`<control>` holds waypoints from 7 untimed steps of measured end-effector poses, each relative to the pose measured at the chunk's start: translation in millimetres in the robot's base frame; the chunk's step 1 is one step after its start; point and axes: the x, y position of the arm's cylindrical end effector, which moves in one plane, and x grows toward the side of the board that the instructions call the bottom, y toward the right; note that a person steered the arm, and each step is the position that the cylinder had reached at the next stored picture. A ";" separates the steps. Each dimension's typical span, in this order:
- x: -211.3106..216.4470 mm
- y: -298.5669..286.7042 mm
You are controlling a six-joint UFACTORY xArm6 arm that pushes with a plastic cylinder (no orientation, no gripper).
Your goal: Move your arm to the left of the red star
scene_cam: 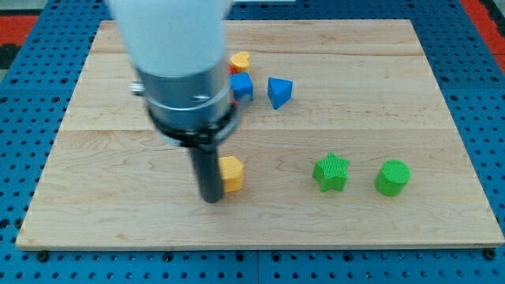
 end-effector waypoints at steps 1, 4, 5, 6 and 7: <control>0.0 27.6; -13.3 -12.0; -12.5 -8.9; 10.8 11.7; 27.4 2.6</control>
